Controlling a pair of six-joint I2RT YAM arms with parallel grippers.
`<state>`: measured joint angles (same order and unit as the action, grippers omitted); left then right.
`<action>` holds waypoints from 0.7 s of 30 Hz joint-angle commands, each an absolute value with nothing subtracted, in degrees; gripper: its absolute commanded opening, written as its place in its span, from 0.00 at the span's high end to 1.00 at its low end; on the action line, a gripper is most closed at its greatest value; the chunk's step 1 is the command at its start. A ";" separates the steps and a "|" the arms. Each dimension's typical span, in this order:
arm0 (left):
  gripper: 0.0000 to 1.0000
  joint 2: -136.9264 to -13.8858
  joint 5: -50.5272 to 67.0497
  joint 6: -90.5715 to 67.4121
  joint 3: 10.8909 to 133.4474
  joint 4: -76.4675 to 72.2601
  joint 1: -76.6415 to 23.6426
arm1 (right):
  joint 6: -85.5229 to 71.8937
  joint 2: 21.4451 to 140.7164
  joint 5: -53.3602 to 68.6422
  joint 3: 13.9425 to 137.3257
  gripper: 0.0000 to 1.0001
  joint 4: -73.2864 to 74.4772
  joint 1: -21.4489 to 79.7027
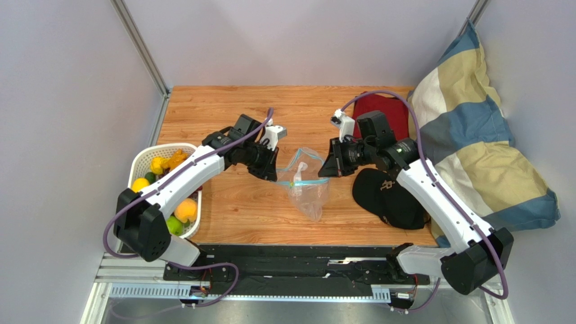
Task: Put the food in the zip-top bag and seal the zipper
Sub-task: Open the zipper of the food storage bag.
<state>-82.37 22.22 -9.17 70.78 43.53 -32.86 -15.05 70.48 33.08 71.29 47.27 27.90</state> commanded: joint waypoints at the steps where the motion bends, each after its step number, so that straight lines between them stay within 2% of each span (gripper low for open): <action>1: 0.98 -85.69 28.11 -5.36 68.83 44.13 -31.91 | -14.15 73.82 31.64 70.66 0.96 44.39 29.18; 2: 1.00 -86.04 28.04 -5.27 68.73 43.60 -31.82 | -13.89 74.87 31.21 71.27 1.00 44.38 29.18; 5: 0.99 -87.62 27.77 -4.13 69.78 44.64 -31.55 | -14.24 77.69 29.79 71.54 1.00 43.34 29.18; 8: 0.68 -86.23 28.39 -2.46 71.01 46.05 -29.89 | -15.29 79.71 29.62 71.37 1.00 41.93 29.18; 9: 0.44 -85.18 28.48 -2.03 71.02 46.14 -29.36 | -15.55 80.06 29.97 71.28 1.00 41.58 29.18; 11: 0.30 -80.79 29.09 -1.32 70.66 46.75 -27.69 | -15.82 80.86 30.32 71.02 1.00 41.13 29.27; 12: 0.11 -79.03 29.53 -0.36 70.40 47.11 -27.34 | -15.91 80.86 30.58 70.84 1.00 40.61 29.27; 13: 0.02 -75.36 29.88 -0.09 69.97 48.24 -26.90 | -16.08 80.86 30.59 70.32 1.00 40.34 29.44; 18: 0.01 -63.66 31.89 8.14 70.83 56.05 -21.63 | -16.87 79.19 31.37 68.21 1.00 37.80 29.79; 21: 0.03 -60.57 27.71 14.46 75.04 65.63 -17.24 | -17.31 78.22 32.08 66.80 1.00 36.65 30.15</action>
